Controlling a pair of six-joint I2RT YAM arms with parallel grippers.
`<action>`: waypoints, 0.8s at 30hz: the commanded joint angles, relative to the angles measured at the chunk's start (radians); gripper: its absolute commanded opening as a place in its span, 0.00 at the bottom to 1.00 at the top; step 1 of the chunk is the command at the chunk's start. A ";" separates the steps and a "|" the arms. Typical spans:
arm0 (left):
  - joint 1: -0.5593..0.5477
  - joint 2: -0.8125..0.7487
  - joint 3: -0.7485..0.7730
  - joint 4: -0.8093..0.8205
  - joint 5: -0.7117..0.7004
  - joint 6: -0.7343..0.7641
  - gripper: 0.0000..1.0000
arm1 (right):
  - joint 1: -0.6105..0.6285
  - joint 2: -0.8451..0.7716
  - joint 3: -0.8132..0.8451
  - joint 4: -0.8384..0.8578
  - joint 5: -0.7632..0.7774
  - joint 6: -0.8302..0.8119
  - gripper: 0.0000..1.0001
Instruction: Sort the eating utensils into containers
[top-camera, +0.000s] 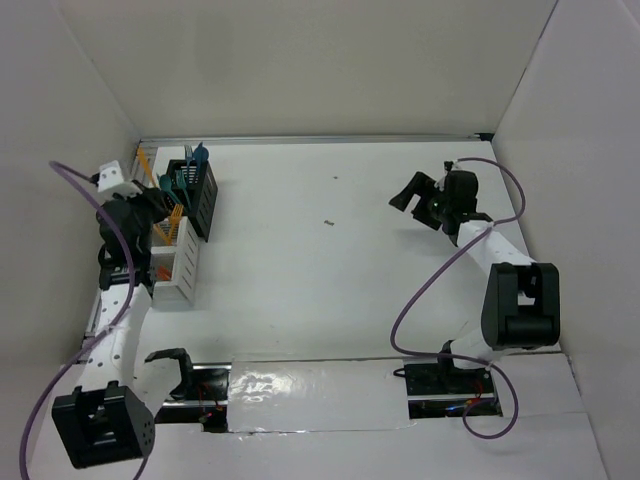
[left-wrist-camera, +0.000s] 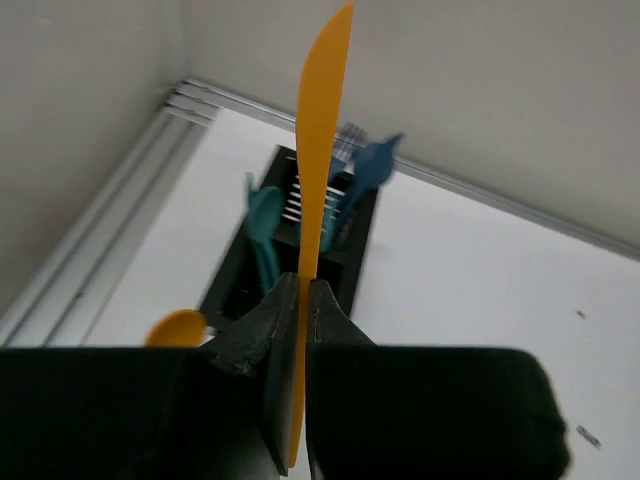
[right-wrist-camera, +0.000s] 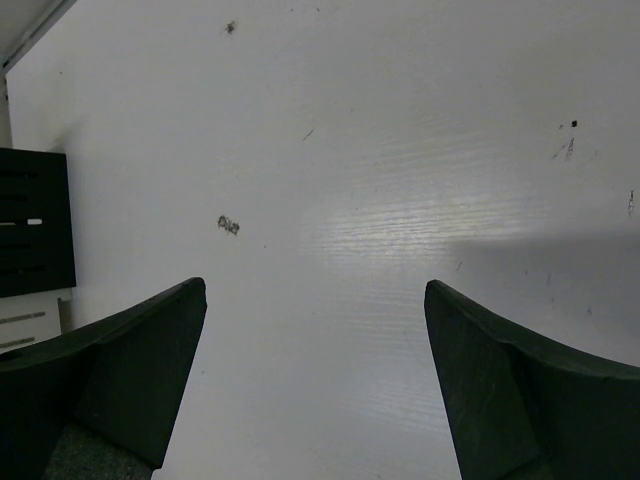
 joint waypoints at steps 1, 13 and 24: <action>0.073 -0.052 -0.042 0.137 -0.055 0.035 0.14 | -0.007 0.019 0.047 0.045 -0.028 -0.008 0.96; 0.189 -0.009 -0.191 0.417 -0.001 0.106 0.14 | -0.007 0.063 0.047 0.066 -0.048 -0.005 0.96; 0.120 0.043 -0.290 0.534 0.011 0.111 0.16 | -0.008 0.091 0.047 0.057 -0.038 -0.007 0.96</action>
